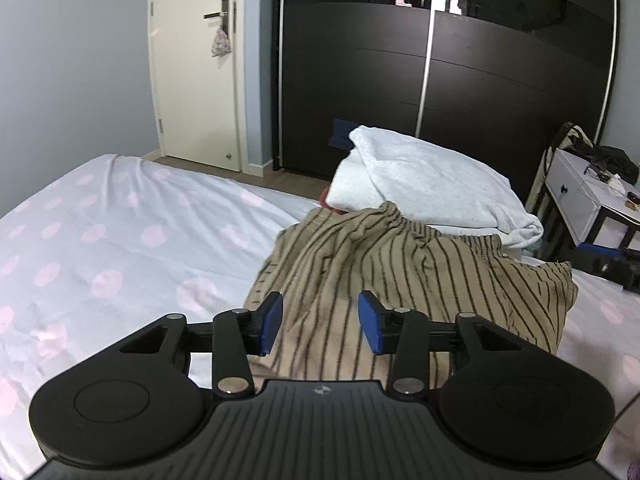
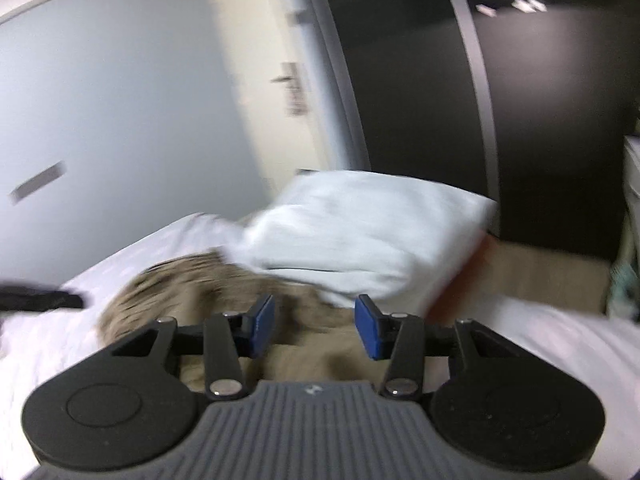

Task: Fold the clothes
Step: 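Lower the trousers onto the bed beside the pillow and open both tools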

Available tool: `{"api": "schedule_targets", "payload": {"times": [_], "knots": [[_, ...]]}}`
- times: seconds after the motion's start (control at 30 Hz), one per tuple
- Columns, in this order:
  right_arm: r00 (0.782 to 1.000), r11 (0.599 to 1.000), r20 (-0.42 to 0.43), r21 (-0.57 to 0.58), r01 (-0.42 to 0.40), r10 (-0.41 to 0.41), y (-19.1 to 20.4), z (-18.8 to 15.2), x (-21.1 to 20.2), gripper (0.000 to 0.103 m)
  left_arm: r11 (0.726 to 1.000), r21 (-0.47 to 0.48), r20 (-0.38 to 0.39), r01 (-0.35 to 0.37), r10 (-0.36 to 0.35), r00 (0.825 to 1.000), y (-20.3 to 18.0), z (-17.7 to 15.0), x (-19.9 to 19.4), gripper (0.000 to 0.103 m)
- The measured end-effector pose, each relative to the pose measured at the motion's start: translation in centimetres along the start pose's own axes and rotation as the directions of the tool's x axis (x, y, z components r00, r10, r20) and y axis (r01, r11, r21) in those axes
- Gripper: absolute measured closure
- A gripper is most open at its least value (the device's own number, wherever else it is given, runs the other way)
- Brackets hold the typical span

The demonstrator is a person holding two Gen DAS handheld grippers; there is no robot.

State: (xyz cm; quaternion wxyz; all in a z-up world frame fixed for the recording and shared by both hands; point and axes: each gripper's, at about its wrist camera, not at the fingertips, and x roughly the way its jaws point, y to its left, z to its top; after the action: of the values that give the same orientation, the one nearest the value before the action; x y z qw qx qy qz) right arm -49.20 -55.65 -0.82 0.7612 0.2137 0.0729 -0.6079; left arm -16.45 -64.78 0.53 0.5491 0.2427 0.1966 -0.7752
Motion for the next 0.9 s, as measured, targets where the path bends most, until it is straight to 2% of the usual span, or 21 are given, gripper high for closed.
{"api": "schedule_targets", "payload": {"times": [0.07,0.17,0.33,0.47,0.67,0.8,0.9], "knots": [[0.999,0.998,0.004,-0.057,-0.042,0.042,2.1,0.1,1.0,0.058,1.000,0.002,0.014,0.023,-0.023,1.000,-0.2,0.4,0.9,0.065],[0.997,0.992,0.002,-0.100,-0.076,0.077,4.2,0.4,3.1,0.070,0.998,0.005,0.036,0.057,-0.057,0.998,-0.6,1.0,2.3,0.065],[0.999,0.991,0.031,-0.133,-0.019,0.024,6.1,0.9,7.4,0.071,0.991,-0.010,0.070,0.131,-0.130,0.989,-1.0,2.3,6.0,0.065],[1.000,0.995,0.001,-0.094,0.021,-0.021,6.2,0.2,11.0,0.071,0.983,-0.045,0.043,0.178,-0.176,0.983,-0.6,2.3,10.2,0.067],[0.995,0.993,-0.050,-0.089,0.076,-0.081,5.6,-1.9,14.6,0.072,0.980,-0.118,-0.061,0.162,-0.171,0.983,1.6,0.5,14.8,0.081],[0.993,0.994,-0.079,-0.073,0.080,-0.085,4.7,-2.7,16.3,0.072,0.967,-0.181,-0.075,0.182,-0.198,0.977,3.0,-0.6,16.3,0.083],[0.992,0.994,-0.090,-0.078,0.078,-0.085,4.6,-2.6,16.8,0.072,0.967,-0.176,-0.077,0.183,-0.198,0.977,2.9,-0.6,15.9,0.083]]}}
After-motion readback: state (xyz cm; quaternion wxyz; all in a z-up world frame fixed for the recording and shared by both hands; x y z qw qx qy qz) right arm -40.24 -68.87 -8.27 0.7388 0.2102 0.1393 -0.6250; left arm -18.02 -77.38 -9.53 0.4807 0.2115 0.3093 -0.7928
